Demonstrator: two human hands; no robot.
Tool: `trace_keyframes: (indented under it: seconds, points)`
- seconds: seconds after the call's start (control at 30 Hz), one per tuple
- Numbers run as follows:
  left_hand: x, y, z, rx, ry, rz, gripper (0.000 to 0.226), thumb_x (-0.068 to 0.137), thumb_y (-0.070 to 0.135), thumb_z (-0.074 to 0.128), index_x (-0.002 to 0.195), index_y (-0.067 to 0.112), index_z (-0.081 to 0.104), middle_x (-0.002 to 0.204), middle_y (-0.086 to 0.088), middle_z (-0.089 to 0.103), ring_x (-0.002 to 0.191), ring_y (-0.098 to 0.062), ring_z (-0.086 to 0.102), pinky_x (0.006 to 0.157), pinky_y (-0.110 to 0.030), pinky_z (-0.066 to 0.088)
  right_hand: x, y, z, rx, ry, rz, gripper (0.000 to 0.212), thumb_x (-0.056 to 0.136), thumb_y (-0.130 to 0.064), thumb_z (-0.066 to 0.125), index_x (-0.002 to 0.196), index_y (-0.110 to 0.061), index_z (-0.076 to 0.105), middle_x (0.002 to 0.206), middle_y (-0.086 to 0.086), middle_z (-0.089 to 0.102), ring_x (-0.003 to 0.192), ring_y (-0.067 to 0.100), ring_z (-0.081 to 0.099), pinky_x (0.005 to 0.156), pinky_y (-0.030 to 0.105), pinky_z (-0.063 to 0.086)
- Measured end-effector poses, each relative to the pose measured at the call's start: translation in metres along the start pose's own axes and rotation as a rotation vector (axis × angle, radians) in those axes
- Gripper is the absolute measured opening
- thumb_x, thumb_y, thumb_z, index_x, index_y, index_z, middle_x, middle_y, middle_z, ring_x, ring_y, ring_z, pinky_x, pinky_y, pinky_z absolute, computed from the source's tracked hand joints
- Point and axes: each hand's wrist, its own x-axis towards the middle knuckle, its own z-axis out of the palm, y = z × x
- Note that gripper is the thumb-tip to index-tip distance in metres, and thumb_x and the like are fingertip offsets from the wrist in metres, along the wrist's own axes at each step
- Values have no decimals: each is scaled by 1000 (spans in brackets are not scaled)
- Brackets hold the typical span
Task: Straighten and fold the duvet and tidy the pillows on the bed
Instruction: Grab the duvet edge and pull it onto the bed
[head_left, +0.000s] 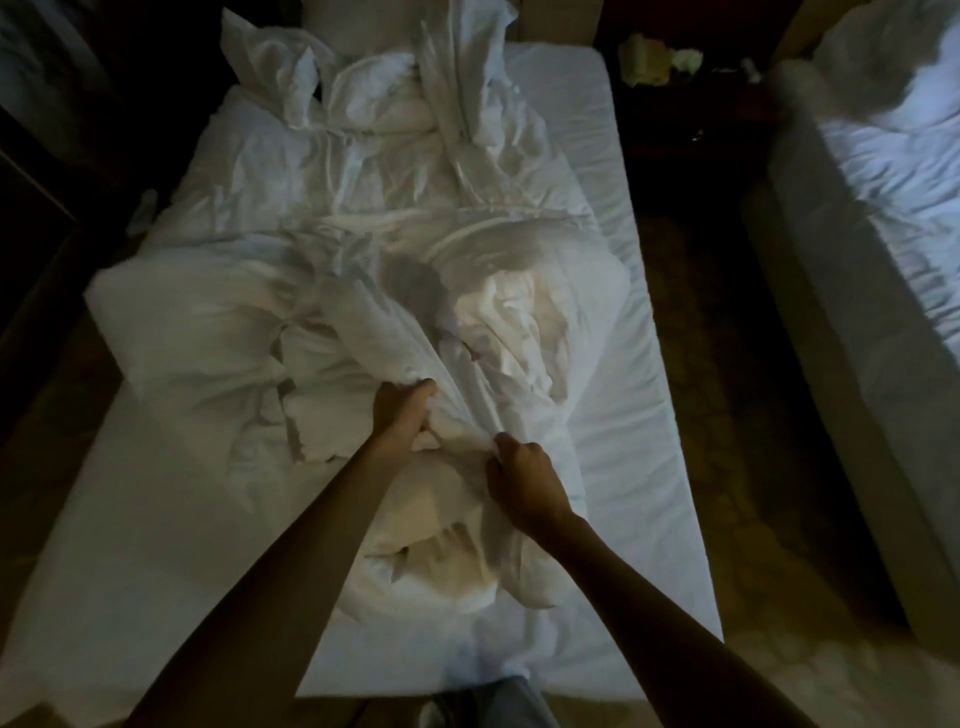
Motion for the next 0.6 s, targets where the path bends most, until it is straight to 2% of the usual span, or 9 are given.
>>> trace_keyframes:
  seconds: [0.07, 0.2, 0.33, 0.43, 0.5, 0.6]
  points:
    - [-25, -9, -3, -7, -44, 1, 44, 77, 25, 73, 111, 2, 59, 107, -19, 66, 92, -34, 66, 83, -47, 56, -34, 0, -4, 20, 43, 7, 17, 96, -21, 42, 95, -11, 55, 92, 10, 64, 79, 27, 61, 71, 36, 53]
    - [-83, -26, -4, -54, -122, -6, 60, 76, 30, 74, 125, 3, 52, 113, -15, 64, 88, -32, 64, 69, -37, 55, -113, 11, -4, 66, 94, 39, 20, 97, -22, 43, 101, -8, 56, 96, 12, 65, 83, 28, 62, 71, 30, 50]
    - [-120, -41, 6, 11, -124, -12, 65, 77, 44, 72, 119, -2, 55, 101, -12, 63, 75, -29, 58, 77, -40, 55, -186, 42, -2, 136, 138, 78, 29, 93, -36, 44, 100, -12, 58, 90, 9, 67, 76, 24, 65, 72, 39, 56]
    - [-138, -56, 25, 184, -140, 75, 73, 75, 52, 70, 121, -2, 56, 116, -17, 64, 96, -35, 62, 78, -41, 54, -232, 75, -2, 185, 159, 175, 31, 92, -46, 47, 100, -17, 55, 88, 1, 64, 73, 14, 62, 66, 28, 55]
    - [-160, -67, 47, 213, -169, 159, 71, 78, 47, 69, 129, 1, 50, 126, -17, 59, 108, -37, 58, 87, -44, 52, -260, 98, 1, 246, 195, 230, 30, 93, -46, 49, 99, -17, 55, 88, -2, 62, 73, 12, 61, 62, 19, 48]
    - [-203, -84, 86, 258, -286, 287, 57, 79, 38, 67, 123, 3, 57, 119, -17, 64, 106, -35, 61, 87, -45, 53, -303, 135, 10, 313, 253, 332, 24, 96, -40, 50, 100, -18, 56, 90, -5, 58, 79, 11, 60, 61, 12, 40]
